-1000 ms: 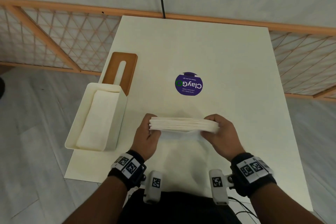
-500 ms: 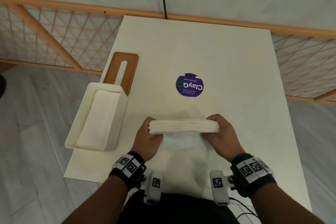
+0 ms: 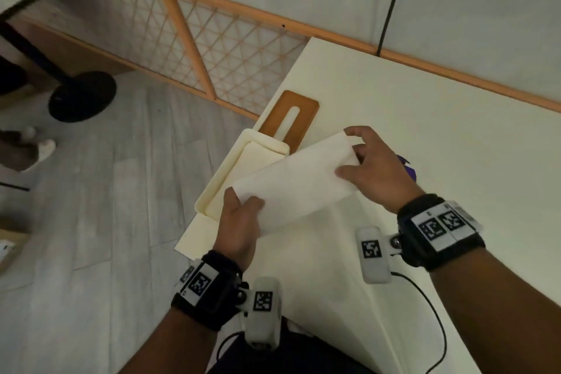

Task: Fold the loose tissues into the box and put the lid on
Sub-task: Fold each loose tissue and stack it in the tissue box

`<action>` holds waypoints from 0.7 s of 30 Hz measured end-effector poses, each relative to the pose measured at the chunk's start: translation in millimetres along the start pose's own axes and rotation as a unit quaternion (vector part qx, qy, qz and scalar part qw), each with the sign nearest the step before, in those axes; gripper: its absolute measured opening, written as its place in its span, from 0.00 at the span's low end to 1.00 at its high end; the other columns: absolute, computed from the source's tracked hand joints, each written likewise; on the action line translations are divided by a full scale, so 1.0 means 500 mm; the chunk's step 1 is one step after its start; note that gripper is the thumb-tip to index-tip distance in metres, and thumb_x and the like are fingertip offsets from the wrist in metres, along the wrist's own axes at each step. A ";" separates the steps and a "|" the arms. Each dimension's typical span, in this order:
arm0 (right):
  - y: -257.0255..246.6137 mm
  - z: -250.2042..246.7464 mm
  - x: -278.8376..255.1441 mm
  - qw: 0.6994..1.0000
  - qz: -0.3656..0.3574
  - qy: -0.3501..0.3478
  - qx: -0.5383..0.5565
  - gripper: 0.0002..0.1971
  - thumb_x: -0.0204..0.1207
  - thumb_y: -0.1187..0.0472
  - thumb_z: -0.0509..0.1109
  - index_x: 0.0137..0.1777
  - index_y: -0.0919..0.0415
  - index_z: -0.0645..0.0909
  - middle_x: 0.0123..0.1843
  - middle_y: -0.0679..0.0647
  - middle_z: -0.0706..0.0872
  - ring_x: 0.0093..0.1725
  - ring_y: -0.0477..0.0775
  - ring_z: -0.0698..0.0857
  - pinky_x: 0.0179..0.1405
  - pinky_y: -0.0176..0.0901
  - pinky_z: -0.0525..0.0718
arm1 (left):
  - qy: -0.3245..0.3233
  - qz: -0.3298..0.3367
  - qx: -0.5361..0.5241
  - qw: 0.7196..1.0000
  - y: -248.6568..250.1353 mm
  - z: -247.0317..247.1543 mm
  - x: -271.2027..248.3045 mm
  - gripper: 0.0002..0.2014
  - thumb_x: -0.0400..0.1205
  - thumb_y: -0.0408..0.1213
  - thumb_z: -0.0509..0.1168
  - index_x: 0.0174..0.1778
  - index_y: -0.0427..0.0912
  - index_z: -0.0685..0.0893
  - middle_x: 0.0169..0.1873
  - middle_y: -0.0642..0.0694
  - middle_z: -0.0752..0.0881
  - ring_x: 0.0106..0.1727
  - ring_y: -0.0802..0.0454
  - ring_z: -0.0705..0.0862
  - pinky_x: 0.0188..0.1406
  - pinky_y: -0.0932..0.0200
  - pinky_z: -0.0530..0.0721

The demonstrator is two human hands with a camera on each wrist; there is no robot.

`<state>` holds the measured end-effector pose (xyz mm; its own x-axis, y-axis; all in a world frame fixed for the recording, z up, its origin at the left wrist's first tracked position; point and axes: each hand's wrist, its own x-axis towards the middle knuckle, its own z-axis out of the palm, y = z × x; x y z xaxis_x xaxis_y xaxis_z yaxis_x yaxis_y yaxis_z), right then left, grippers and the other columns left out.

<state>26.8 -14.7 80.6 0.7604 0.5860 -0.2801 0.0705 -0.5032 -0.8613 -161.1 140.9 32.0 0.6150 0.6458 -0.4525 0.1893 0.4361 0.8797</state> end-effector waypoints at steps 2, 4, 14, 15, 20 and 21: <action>-0.039 0.035 0.054 0.998 -0.030 -0.016 -0.056 0.31 0.73 0.66 0.76 0.70 0.45 0.68 0.53 0.50 0.87 0.50 0.47 0.86 0.42 0.38 0.83 | 0.035 0.015 0.017 0.999 0.016 -0.029 0.006 0.24 0.78 0.37 0.66 0.73 0.49 0.76 0.64 0.49 0.86 0.62 0.49 0.85 0.53 0.47 0.89; -0.068 0.077 0.106 0.992 -0.059 -0.026 -0.104 0.26 0.72 0.66 0.76 0.65 0.49 0.69 0.52 0.51 0.86 0.48 0.48 0.85 0.41 0.38 0.82 | 0.094 0.025 0.084 0.992 0.025 -0.056 0.018 0.23 0.75 0.40 0.68 0.67 0.46 0.77 0.59 0.47 0.86 0.57 0.48 0.86 0.42 0.53 0.88; -0.097 0.254 0.253 0.933 -0.103 -0.121 -0.322 0.11 0.75 0.71 0.70 0.50 0.54 0.78 0.57 0.56 0.84 0.51 0.57 0.84 0.49 0.47 0.85 | 0.154 0.026 0.313 0.937 0.048 -0.110 0.061 0.24 0.79 0.32 0.70 0.69 0.46 0.69 0.44 0.54 0.78 0.36 0.61 0.78 0.17 0.76 0.74; -0.095 0.263 0.258 0.924 -0.103 -0.130 -0.344 0.11 0.76 0.71 0.70 0.51 0.53 0.80 0.59 0.56 0.83 0.53 0.56 0.84 0.51 0.47 0.85 | 0.148 0.022 0.338 0.929 0.048 -0.112 0.065 0.22 0.79 0.33 0.70 0.67 0.46 0.70 0.42 0.57 0.77 0.36 0.61 0.78 0.16 0.76 0.74; -0.097 0.297 0.259 0.876 -0.111 -0.156 -0.443 0.13 0.80 0.69 0.68 0.62 0.60 0.84 0.61 0.60 0.84 0.57 0.61 0.85 0.59 0.52 0.86 | 0.134 -0.006 0.435 0.890 0.040 -0.124 0.082 0.21 0.79 0.37 0.71 0.65 0.47 0.71 0.38 0.58 0.76 0.32 0.62 0.79 0.17 0.74 0.70; -0.100 0.303 0.258 0.867 -0.111 -0.159 -0.460 0.13 0.80 0.69 0.67 0.63 0.62 0.84 0.61 0.62 0.83 0.56 0.62 0.85 0.59 0.54 0.86 | 0.135 -0.011 0.448 0.884 0.038 -0.125 0.087 0.20 0.79 0.37 0.70 0.65 0.47 0.72 0.38 0.58 0.77 0.32 0.62 0.79 0.20 0.73 0.69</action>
<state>23.6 182.0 23.4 0.4551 0.8054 -0.3798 0.7885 -0.5627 -0.2483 -178.7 216.5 20.2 0.4217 0.8221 -0.3826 0.8029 -0.1424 0.5789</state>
